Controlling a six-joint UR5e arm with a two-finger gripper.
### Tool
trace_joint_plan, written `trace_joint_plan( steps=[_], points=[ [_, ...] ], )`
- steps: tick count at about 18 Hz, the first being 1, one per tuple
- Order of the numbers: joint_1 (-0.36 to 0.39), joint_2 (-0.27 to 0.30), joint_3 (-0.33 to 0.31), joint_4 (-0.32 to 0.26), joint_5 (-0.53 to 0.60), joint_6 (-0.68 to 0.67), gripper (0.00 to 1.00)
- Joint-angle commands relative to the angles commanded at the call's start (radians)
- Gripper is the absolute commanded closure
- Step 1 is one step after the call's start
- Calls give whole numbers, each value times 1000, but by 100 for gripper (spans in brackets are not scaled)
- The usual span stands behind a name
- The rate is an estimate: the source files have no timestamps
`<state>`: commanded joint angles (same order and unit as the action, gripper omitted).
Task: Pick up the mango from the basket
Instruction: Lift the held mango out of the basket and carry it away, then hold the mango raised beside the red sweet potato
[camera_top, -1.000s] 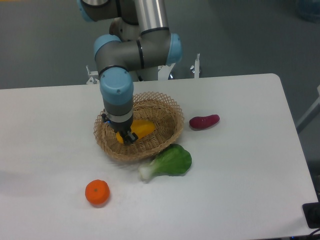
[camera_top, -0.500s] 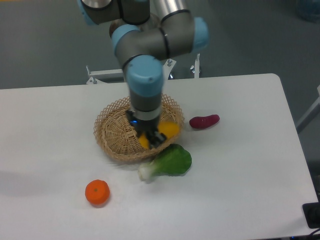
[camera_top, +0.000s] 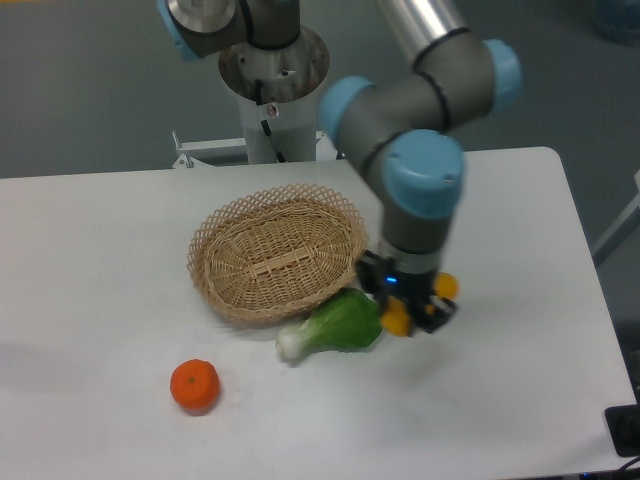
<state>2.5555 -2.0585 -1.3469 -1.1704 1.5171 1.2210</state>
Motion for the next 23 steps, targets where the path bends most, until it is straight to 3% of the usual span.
trace_joint_plan(
  steps=[4,11,23],
  points=[
    [22,-55,49,0,0,0,54],
    [52,-95,97,-9,5,67,54],
    [54,-103,106,-15,35,83,53]
  ],
)
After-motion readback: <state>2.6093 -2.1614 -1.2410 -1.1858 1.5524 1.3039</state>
